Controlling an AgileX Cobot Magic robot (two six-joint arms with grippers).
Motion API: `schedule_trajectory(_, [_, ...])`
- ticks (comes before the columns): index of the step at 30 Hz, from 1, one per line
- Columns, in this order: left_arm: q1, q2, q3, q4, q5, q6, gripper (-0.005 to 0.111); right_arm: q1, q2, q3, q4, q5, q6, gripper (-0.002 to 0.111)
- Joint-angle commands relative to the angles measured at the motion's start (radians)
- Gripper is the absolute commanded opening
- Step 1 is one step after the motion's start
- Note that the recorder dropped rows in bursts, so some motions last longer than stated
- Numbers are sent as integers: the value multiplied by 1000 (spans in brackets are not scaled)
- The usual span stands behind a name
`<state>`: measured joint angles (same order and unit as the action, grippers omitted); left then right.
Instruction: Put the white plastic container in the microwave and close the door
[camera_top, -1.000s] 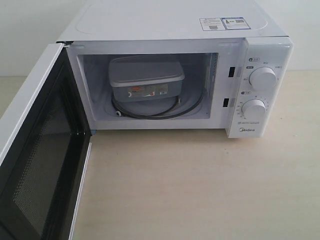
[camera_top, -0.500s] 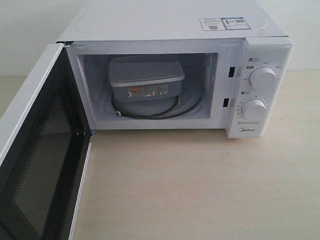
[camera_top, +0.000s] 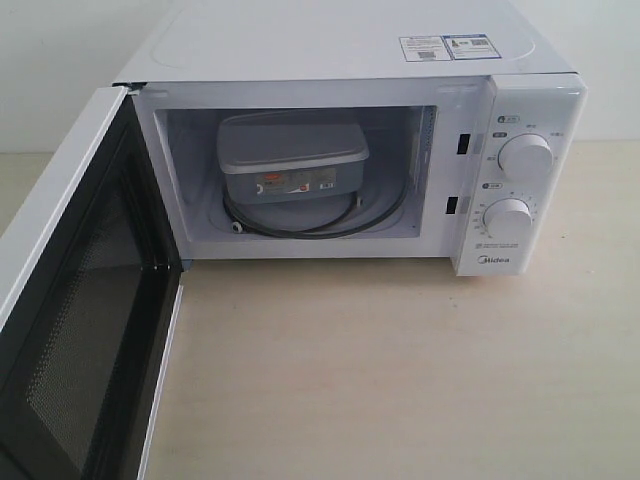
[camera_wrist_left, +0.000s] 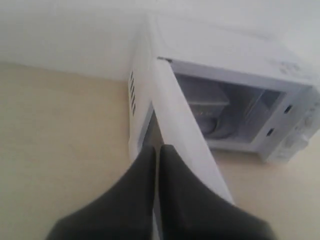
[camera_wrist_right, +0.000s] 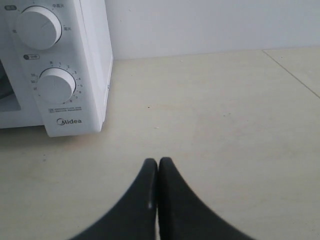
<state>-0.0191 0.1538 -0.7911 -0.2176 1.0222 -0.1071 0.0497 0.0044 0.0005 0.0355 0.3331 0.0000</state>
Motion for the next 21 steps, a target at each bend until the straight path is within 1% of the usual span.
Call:
schedule_trajectory(1, [3, 168, -66, -3, 143, 122, 4, 0, -4, 0, -3, -9, 0, 0])
schedule_trajectory(3, [3, 247, -81, -3, 192, 167, 4, 0, -4, 0, -3, -9, 0, 0])
schedule_trajectory(7, [3, 355, -82, 3, 199, 277, 4, 0, -4, 0, -3, -9, 0, 0])
schedule_trajectory(13, [3, 425, -77, 5, 199, 341, 4, 0, -4, 0, -3, -9, 0, 0])
schedule_trajectory(18, [3, 487, -24, -1, 195, 376, 4, 0, -4, 0, -3, -9, 0, 0])
schedule_trajectory(20, [3, 512, -4, -28, 163, 390, 4, 0, -4, 0, -3, -9, 0, 0])
schedule_trajectory(21, [3, 523, 6, -59, 139, 434, 4, 0, -4, 0, -3, -9, 0, 0])
